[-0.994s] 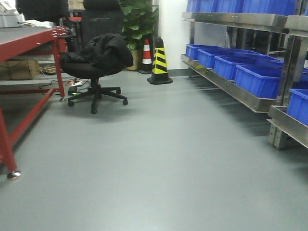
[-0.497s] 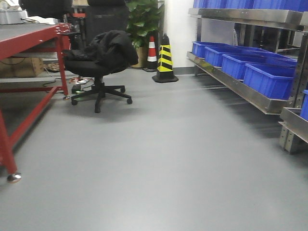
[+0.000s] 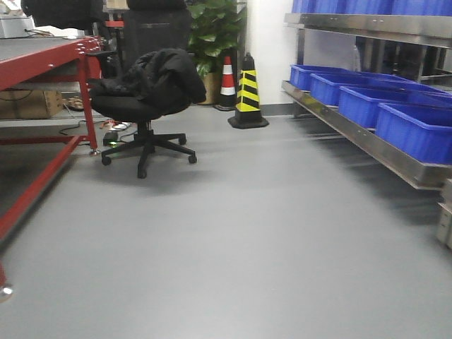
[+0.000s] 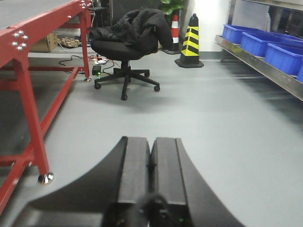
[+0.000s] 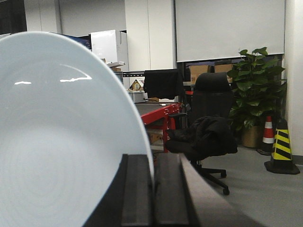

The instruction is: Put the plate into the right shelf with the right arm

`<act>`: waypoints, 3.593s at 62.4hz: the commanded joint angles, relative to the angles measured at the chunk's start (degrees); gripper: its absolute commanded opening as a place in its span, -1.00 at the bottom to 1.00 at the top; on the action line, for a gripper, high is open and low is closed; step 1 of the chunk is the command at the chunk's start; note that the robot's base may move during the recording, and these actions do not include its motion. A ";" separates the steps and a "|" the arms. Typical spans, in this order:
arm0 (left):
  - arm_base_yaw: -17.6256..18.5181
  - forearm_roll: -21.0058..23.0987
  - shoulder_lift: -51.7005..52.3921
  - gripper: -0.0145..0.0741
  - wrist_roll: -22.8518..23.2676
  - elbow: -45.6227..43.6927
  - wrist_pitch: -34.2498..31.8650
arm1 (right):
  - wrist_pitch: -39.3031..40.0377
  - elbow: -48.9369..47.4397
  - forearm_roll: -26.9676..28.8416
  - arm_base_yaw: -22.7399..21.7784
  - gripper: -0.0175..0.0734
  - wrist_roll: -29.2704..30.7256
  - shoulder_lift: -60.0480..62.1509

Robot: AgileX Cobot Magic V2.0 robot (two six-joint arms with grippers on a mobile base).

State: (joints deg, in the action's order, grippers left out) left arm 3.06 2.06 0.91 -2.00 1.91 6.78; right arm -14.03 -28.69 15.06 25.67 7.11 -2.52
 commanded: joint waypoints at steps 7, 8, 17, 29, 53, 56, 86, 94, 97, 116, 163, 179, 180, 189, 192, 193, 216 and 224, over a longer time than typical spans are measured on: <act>-0.08 0.33 0.38 -0.78 0.19 0.46 -4.92 | 5.47 -1.59 -0.08 -0.31 -0.49 0.30 -1.07; -0.08 0.33 0.38 -0.78 0.19 0.46 -4.92 | 5.47 -1.59 -0.08 -0.31 -0.49 0.30 -1.07; -0.08 0.33 0.38 -0.78 0.19 0.46 -4.92 | 5.43 -1.59 -0.08 -0.31 -0.49 0.30 -1.07; -0.08 0.33 0.38 -0.78 0.19 0.46 -4.92 | 5.50 -1.59 -0.08 -0.31 -0.49 0.30 -1.07; -0.08 0.33 0.38 -0.78 0.19 0.46 -4.92 | 5.42 -1.59 -0.08 -0.31 -0.49 0.30 -1.07; -0.08 0.33 0.38 -0.78 0.19 0.46 -4.92 | 5.49 -1.59 -0.08 -0.31 -0.49 0.30 -1.07; -0.08 0.33 0.38 -0.78 0.19 0.46 -4.92 | 5.42 -1.59 -0.08 -0.31 -0.49 0.30 -1.07; -0.08 0.33 0.38 -0.78 0.19 0.46 -4.92 | 5.42 -1.59 -0.08 -0.31 -0.49 0.30 -1.07; -0.08 0.33 0.38 -0.78 0.19 0.46 -4.92 | 5.49 -1.59 -0.08 -0.31 -0.49 0.30 -1.07; -0.08 0.33 0.38 -0.78 0.19 0.46 -4.92 | 5.42 -1.59 -0.08 -0.31 -0.49 0.30 -1.11; -0.08 0.33 0.38 -0.78 0.19 0.46 -4.92 | 5.42 -1.59 -0.08 -0.31 -0.49 0.30 -1.11; -0.08 0.33 0.38 -0.78 0.19 0.46 -4.92 | 5.42 -1.59 -0.08 -0.31 -0.49 0.30 -1.11; -0.08 0.33 0.38 -0.78 0.19 0.46 -4.92 | 5.42 -1.59 -0.08 -0.31 -0.49 0.30 -1.11; -0.08 0.33 0.38 -0.78 0.19 0.46 -4.92 | 5.42 -1.59 -0.08 -0.31 -0.49 0.30 -1.11; -0.08 0.33 0.38 -0.78 0.19 0.46 -4.92 | 5.42 -1.59 -0.08 -0.31 -0.49 0.30 -1.11; -0.08 0.33 0.38 -0.78 0.19 0.46 -4.92 | 5.42 -1.59 -0.08 -0.31 -0.49 0.30 -1.11; -0.08 0.33 0.38 -0.78 0.19 0.46 -4.92 | 6.98 -1.59 -0.08 -0.31 -0.49 0.30 -1.11; -0.08 0.33 0.38 -0.78 0.19 0.46 -4.92 | 7.65 -1.59 -0.03 -0.31 -0.49 0.25 -1.11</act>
State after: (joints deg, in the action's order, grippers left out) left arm 3.06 2.06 0.91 -2.00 1.91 6.78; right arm -12.70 -28.69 15.06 25.67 7.11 -2.52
